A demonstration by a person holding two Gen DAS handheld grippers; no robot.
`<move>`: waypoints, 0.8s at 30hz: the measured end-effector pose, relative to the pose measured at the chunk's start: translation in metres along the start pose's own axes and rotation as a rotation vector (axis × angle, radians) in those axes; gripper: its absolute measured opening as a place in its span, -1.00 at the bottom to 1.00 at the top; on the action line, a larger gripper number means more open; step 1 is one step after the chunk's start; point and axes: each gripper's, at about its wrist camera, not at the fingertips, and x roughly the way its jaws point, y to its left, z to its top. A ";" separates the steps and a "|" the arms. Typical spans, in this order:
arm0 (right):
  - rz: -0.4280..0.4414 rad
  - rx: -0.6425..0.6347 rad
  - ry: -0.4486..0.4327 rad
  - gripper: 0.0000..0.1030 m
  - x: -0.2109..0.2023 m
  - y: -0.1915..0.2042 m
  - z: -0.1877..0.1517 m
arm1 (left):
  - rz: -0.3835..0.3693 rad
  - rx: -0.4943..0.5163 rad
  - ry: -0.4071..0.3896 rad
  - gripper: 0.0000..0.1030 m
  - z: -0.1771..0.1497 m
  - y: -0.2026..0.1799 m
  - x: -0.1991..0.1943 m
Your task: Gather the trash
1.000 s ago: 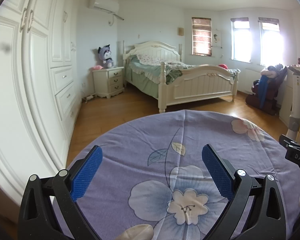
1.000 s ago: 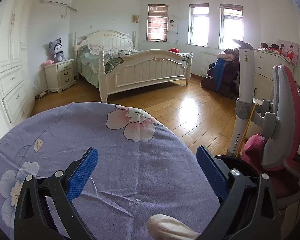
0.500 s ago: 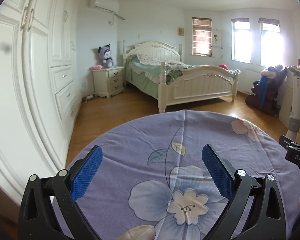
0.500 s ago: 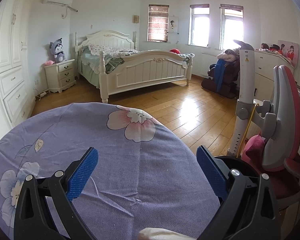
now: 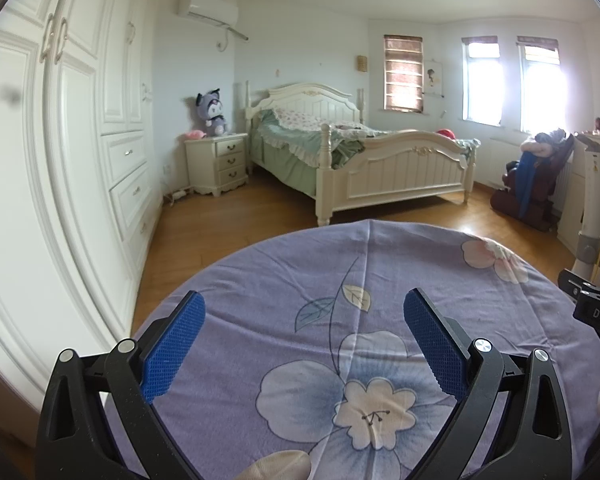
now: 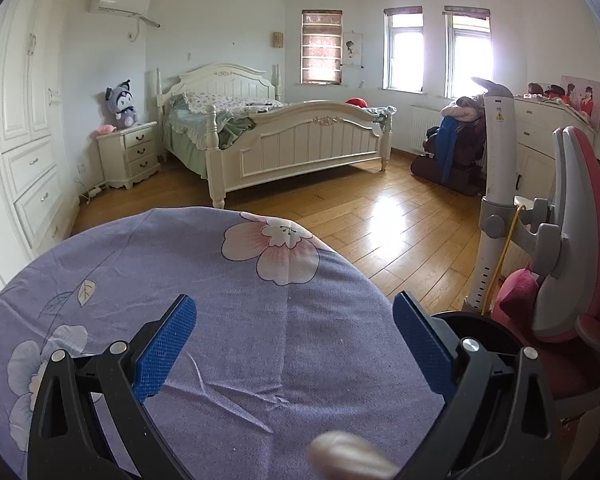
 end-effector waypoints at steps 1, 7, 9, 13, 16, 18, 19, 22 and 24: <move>0.001 -0.003 0.000 0.89 0.000 0.001 0.000 | 0.000 0.000 -0.002 0.90 0.000 0.000 0.000; -0.009 -0.030 -0.011 0.89 -0.002 0.006 0.000 | -0.001 -0.001 -0.001 0.90 0.000 0.000 -0.001; -0.009 -0.027 -0.011 0.89 -0.002 0.005 0.000 | -0.001 0.000 -0.001 0.90 0.000 0.000 0.000; -0.010 -0.018 -0.008 0.89 -0.002 0.006 -0.001 | -0.001 -0.001 -0.002 0.90 0.000 0.000 -0.001; -0.012 -0.021 -0.008 0.89 -0.002 0.007 -0.001 | -0.001 0.000 -0.002 0.90 0.000 0.000 -0.001; -0.013 -0.020 -0.009 0.89 -0.003 0.006 -0.001 | 0.000 0.000 -0.001 0.90 0.000 0.000 -0.001; -0.013 -0.020 -0.008 0.89 -0.002 0.006 -0.001 | 0.000 -0.001 -0.001 0.90 0.000 0.000 -0.001; -0.014 -0.017 -0.007 0.89 -0.002 0.005 -0.001 | -0.001 -0.001 -0.002 0.90 0.000 0.001 -0.001; -0.013 -0.014 -0.007 0.89 -0.003 0.005 -0.001 | 0.000 0.000 -0.001 0.90 0.000 0.000 0.000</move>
